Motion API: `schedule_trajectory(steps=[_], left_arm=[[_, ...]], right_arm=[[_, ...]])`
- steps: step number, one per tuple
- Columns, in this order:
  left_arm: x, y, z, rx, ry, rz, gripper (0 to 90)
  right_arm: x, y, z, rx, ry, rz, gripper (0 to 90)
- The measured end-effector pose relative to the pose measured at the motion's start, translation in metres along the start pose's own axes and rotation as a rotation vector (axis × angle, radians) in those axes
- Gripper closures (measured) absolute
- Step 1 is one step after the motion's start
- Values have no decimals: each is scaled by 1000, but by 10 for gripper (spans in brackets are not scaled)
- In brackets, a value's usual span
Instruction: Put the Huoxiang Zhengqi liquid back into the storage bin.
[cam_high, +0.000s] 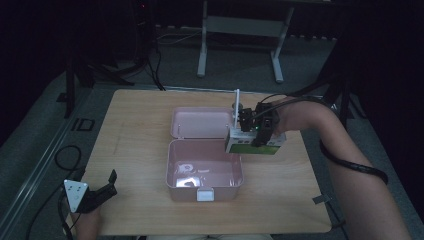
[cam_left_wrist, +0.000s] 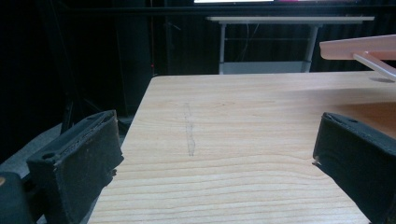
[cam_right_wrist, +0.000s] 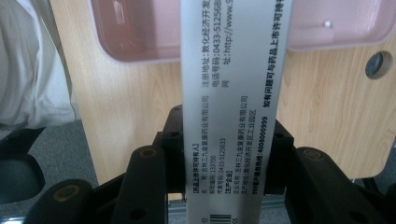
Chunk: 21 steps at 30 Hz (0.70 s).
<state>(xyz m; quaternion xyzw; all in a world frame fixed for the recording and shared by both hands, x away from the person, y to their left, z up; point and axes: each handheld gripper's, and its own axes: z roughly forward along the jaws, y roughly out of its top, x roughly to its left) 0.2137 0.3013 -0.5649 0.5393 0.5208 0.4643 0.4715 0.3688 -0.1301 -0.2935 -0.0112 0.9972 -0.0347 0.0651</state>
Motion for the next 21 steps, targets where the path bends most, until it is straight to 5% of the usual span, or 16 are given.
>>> schedule_trajectory(steps=[21], left_arm=[[0,0,0,-2,-3,-2,11]], right_arm=[[9,63,9,-1,26,-78,618]])
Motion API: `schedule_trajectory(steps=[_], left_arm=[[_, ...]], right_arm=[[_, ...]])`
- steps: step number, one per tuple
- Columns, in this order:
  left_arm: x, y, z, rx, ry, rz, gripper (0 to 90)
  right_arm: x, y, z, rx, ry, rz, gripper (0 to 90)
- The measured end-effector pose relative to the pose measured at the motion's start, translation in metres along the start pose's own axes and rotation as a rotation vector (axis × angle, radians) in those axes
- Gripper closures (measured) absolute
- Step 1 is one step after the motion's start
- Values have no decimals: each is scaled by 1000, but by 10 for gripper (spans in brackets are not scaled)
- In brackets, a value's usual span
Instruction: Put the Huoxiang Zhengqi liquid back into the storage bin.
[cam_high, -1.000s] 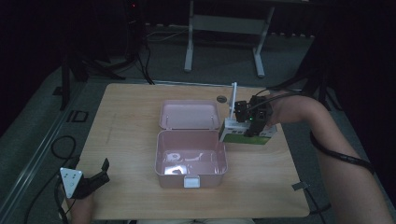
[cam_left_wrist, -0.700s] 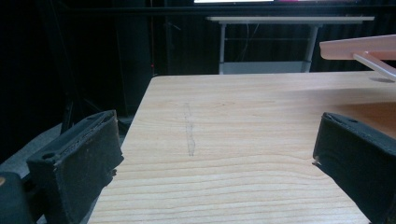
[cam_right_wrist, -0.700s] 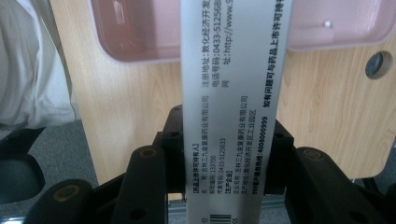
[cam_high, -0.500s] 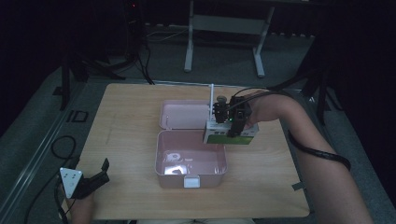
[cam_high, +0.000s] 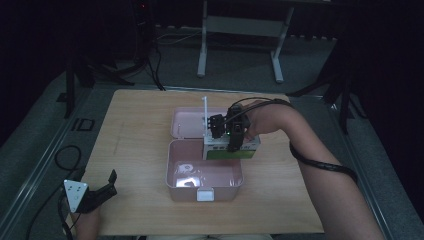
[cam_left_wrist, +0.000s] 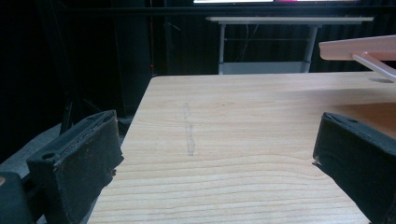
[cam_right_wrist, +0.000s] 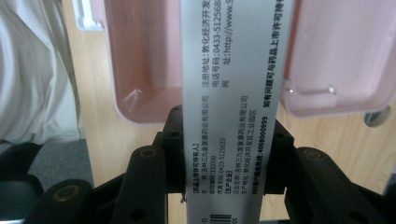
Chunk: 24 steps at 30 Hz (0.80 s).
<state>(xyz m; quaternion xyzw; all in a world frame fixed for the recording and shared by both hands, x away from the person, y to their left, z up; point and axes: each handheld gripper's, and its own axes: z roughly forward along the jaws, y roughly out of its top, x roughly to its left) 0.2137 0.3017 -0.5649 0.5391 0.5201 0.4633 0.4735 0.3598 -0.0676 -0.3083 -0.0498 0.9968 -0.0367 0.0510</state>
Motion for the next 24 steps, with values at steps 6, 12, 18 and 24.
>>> schedule_trajectory(steps=[6,12,18,24], left_arm=[[0,0,0,1,0,1,11],[1,0,0,1,2,0,11],[1,0,0,1,1,1,11],[1,0,0,0,2,-1,11]], right_arm=[[2,20,13,-18,30,-22,618],[6,35,16,-19,30,-33,618],[12,44,24,-13,40,-47,618],[14,49,38,-22,64,-49,618]])
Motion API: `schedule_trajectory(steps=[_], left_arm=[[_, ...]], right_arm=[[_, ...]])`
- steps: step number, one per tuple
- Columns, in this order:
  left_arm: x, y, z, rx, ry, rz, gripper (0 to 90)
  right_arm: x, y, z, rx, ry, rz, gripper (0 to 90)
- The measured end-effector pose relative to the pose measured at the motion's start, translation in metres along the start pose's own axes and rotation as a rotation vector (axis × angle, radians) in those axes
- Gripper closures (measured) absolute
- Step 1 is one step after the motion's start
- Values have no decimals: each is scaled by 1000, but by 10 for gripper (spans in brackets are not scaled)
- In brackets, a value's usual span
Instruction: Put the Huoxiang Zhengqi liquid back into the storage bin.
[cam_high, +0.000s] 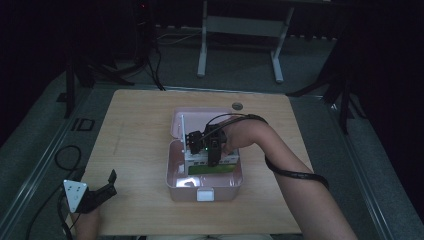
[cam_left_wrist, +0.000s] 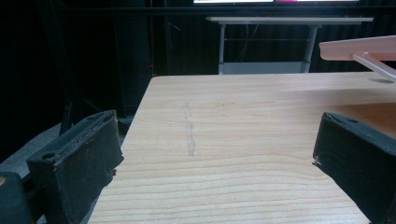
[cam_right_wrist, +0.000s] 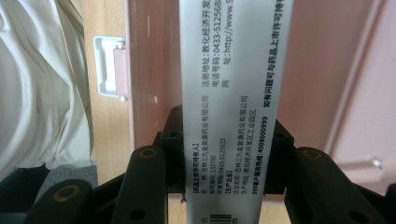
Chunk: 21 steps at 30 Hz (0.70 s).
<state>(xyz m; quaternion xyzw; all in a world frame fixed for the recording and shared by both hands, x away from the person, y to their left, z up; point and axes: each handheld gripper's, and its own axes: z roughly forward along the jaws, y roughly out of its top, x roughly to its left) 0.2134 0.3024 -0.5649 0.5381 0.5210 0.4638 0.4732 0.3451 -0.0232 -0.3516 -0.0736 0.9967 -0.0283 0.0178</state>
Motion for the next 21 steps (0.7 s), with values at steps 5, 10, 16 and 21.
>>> schedule_trajectory(steps=[5,10,16,21], left_arm=[[0,0,0,1,-2,1,11],[0,0,0,2,-3,3,11],[0,0,0,2,-4,2,11],[0,0,0,0,-5,1,11]], right_arm=[[0,2,20,11,22,2,618],[-1,3,32,7,32,4,618],[2,5,53,6,54,-6,618],[2,5,77,42,56,10,618]])
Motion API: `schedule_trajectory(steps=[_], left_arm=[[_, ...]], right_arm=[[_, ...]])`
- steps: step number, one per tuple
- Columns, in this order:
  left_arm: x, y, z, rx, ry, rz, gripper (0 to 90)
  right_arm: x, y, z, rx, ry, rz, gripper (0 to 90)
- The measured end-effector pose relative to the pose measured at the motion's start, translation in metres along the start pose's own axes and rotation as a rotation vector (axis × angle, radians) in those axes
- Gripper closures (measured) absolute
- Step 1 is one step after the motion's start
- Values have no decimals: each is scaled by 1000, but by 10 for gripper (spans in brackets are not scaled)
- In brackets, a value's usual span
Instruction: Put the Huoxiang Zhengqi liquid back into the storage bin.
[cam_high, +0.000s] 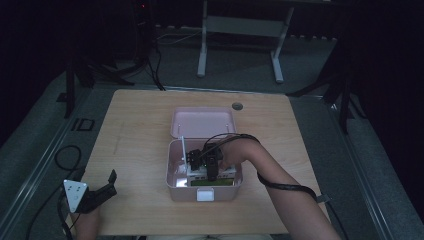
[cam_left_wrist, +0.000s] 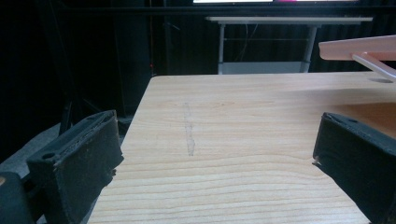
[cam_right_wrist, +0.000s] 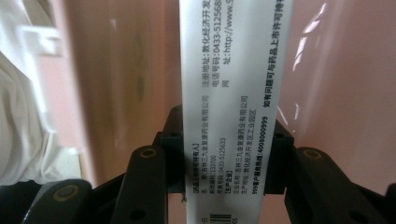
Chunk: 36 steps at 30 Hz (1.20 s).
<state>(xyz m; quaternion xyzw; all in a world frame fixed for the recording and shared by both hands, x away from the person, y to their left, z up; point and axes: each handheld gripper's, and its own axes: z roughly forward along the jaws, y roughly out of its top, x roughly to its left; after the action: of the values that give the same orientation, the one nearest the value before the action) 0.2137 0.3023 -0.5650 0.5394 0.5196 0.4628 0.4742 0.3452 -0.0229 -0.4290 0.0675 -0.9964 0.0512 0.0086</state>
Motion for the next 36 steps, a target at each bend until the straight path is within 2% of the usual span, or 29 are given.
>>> schedule_trajectory(steps=[4,19,21,26,30,31,36], left_arm=[[0,0,0,2,0,0,11],[0,0,0,0,-1,-1,11],[0,0,0,1,-1,-1,11],[0,0,0,1,-1,-1,11],[0,0,0,2,-2,1,11],[0,0,0,2,-2,1,11],[0,0,0,2,-3,2,11]], right_arm=[[-1,-2,12,15,7,7,618],[-3,-5,36,24,-11,31,617],[-3,-6,36,3,-9,42,617],[-3,-6,36,3,-7,50,604],[-3,-7,33,-1,-1,54,544],[-2,-7,30,-1,6,55,496],[-1,-11,15,-16,4,49,468]])
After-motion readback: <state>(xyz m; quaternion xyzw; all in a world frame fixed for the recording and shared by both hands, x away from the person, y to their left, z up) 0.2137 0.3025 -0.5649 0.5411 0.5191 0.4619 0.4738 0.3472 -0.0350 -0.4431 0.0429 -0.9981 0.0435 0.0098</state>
